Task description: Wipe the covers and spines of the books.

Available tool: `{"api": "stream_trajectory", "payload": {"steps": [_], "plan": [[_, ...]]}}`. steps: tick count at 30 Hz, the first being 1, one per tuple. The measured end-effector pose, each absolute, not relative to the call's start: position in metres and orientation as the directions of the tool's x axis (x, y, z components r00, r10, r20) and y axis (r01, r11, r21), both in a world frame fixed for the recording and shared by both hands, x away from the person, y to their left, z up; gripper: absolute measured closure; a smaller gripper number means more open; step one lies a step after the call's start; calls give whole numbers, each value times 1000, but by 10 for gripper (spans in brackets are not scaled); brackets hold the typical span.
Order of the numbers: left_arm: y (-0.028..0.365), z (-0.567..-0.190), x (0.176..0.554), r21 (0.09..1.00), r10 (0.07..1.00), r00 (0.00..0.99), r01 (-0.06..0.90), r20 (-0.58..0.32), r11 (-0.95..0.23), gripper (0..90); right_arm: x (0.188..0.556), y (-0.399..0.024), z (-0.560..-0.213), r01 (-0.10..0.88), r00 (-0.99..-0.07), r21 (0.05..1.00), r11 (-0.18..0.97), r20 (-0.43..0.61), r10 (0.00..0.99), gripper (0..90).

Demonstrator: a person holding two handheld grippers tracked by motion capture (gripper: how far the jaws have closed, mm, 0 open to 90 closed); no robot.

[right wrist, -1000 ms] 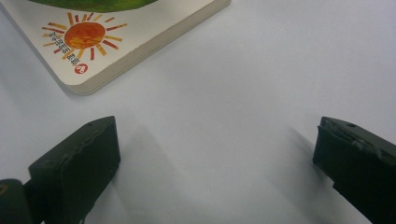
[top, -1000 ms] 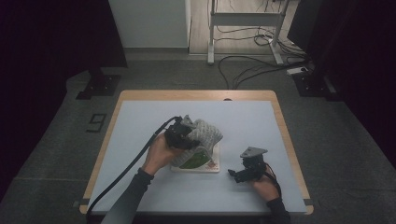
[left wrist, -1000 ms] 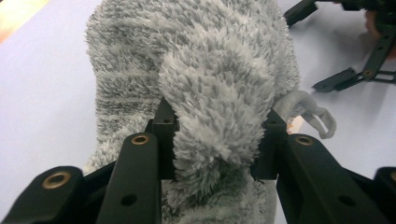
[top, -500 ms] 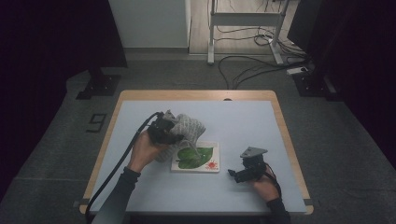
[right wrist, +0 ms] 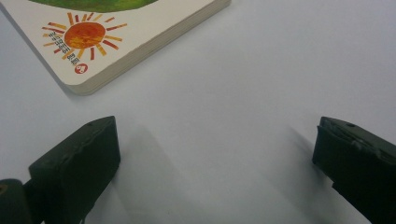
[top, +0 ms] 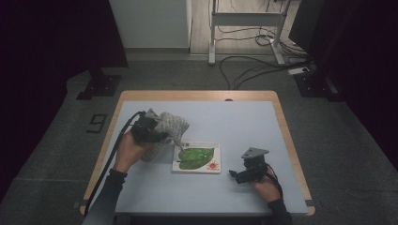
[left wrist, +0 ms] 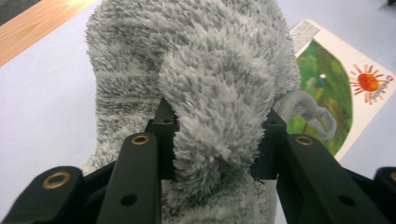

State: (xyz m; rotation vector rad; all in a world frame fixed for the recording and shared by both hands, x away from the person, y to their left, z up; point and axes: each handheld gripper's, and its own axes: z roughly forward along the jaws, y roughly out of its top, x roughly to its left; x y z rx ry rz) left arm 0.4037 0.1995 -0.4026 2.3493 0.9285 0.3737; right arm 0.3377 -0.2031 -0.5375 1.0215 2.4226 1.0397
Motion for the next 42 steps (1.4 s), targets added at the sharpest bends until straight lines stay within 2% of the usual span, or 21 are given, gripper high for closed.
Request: {"api": "stream_trajectory", "payload": {"steps": [17,42], "plan": [[261,-412,409,615,786,619,618,5,-490,617,338,-203,-537,492,-695,726,481,-5,719,2],[275,-471,428,558,826,563,697,-36,-451,602,338,-203,-537,491,-695,726,481,-5,719,3]]}}
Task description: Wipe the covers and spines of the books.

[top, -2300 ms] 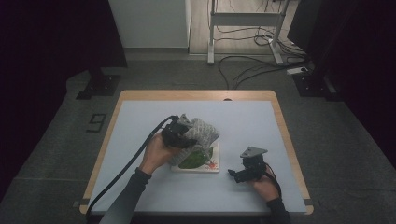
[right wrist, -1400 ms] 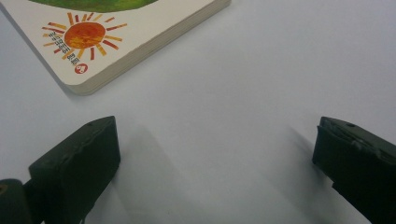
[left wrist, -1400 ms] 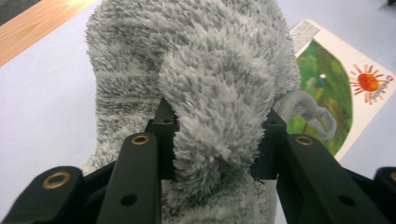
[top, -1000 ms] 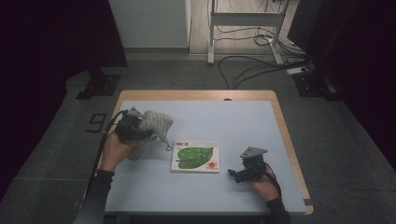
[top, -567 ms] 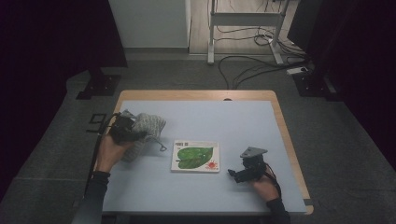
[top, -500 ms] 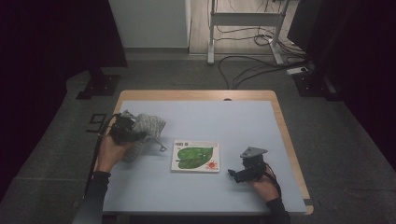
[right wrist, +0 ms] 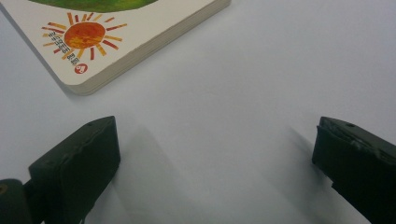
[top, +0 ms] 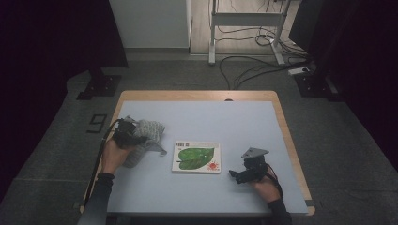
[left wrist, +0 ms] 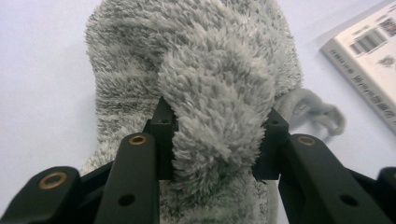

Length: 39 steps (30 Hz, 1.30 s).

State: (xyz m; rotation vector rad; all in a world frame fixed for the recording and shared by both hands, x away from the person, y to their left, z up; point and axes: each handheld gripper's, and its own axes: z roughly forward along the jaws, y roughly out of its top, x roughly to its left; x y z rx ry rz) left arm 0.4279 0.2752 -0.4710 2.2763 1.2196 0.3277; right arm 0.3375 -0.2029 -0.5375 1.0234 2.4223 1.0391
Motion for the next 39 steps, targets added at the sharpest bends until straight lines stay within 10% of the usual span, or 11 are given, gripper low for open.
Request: {"api": "stream_trajectory", "payload": {"steps": [11,27,39], "plan": [[283,-491,433,542,838,540,728,-78,-419,546,338,-203,-537,492,-695,726,481,-5,719,2],[291,-461,417,606,829,558,674,-43,-423,7,338,-203,-537,492,-695,726,480,-4,719,2],[270,-447,390,666,747,664,574,-38,-476,0,337,-203,-537,491,-695,726,481,-5,719,3]]}}
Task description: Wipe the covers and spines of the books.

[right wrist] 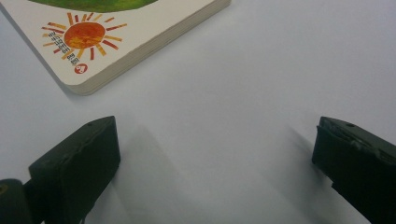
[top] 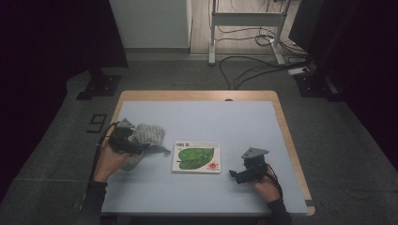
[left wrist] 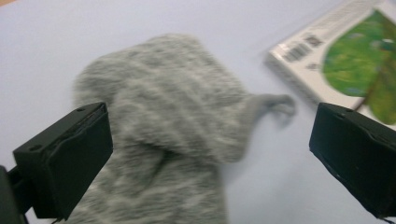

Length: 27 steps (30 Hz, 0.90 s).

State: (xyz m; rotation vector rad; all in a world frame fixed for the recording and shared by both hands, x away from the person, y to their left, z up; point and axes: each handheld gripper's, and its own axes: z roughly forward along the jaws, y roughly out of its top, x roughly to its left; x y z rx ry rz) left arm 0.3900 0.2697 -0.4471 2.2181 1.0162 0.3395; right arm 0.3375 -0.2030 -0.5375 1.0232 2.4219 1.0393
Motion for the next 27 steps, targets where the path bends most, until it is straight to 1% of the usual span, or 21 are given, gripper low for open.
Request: {"api": "stream_trajectory", "payload": {"steps": [3,14,23,27], "plan": [[261,-446,382,675,726,688,549,-29,-493,0,337,-203,-537,491,-696,726,481,-6,718,3],[225,-456,357,694,631,774,482,-51,-535,0,337,-203,-537,489,-697,727,482,-7,717,7],[202,-482,344,651,588,807,473,-52,-593,0,337,-203,-537,487,-698,729,482,-7,716,9],[193,-494,340,637,569,819,478,-74,-605,0,337,-203,-537,486,-698,729,482,-8,716,10]]}}
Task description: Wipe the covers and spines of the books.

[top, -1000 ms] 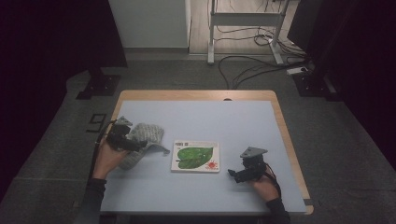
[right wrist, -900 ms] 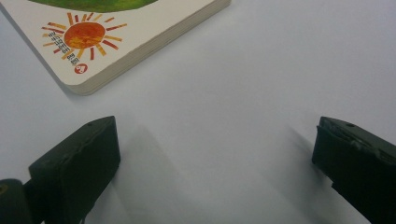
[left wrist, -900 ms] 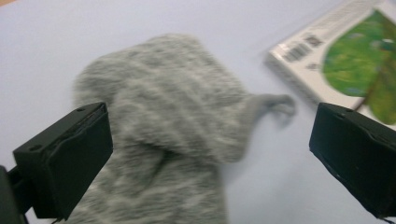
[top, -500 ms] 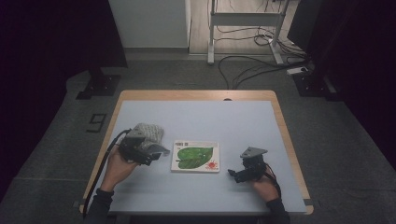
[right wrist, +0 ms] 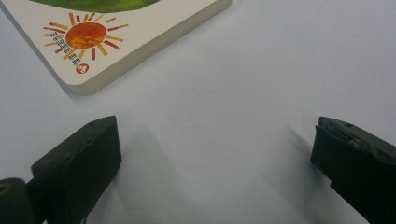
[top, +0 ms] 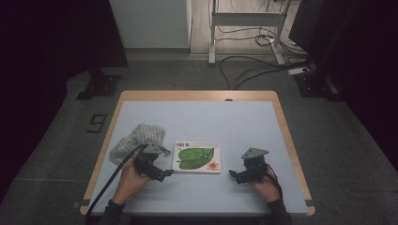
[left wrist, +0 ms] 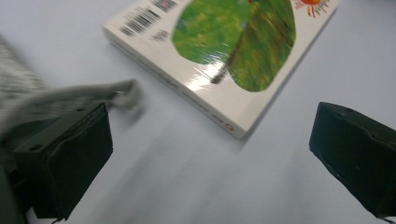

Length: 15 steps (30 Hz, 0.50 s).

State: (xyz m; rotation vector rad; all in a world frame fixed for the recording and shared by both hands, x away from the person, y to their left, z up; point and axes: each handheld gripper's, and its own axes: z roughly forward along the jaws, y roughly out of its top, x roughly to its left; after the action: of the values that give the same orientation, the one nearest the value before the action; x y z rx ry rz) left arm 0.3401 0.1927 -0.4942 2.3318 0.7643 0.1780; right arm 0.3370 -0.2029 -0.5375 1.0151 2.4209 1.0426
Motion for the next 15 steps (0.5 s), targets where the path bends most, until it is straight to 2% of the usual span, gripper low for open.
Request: {"api": "stream_trajectory", "payload": {"steps": [8,12,15], "plan": [[174,-515,334,603,522,849,458,-80,-653,4,337,-203,-537,486,-699,729,482,-8,715,11],[168,-520,332,614,515,852,459,-98,-642,9,337,-203,-537,486,-699,729,482,-7,715,12],[163,-520,327,618,522,849,452,-77,-643,53,337,-203,-537,487,-699,728,482,-6,715,12]]}}
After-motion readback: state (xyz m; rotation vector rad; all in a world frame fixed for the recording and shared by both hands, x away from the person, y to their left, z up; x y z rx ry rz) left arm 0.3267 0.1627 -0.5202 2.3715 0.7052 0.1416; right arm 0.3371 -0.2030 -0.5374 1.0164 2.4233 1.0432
